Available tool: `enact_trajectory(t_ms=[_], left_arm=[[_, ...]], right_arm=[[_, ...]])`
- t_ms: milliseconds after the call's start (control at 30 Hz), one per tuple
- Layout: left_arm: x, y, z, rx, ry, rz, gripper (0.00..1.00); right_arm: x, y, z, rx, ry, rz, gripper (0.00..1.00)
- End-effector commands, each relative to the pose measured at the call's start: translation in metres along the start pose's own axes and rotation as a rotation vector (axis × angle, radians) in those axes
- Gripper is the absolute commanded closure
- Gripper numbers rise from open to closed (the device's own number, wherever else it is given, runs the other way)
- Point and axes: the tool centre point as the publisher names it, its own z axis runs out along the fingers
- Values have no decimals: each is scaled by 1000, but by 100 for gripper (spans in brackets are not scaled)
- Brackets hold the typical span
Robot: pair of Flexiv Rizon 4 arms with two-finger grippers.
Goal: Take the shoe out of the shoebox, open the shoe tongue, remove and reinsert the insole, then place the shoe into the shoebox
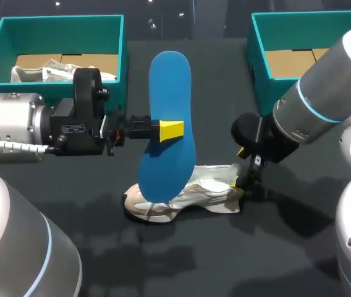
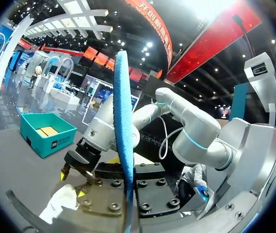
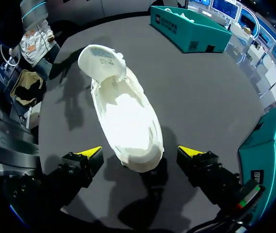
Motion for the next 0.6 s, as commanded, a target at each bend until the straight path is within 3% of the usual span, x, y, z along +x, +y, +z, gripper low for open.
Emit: enact_trajectory(t_ms=[33, 133, 600], left_arm=[[5, -2, 5, 4, -11, 0, 100], [5, -2, 5, 4, -11, 0, 100], [5, -2, 5, 4, -11, 0, 100]], right_arm=[[4, 7, -5, 473, -30, 11, 0], [4, 9, -8, 506, -26, 15, 0], [4, 7, -13, 521, -23, 26, 0]])
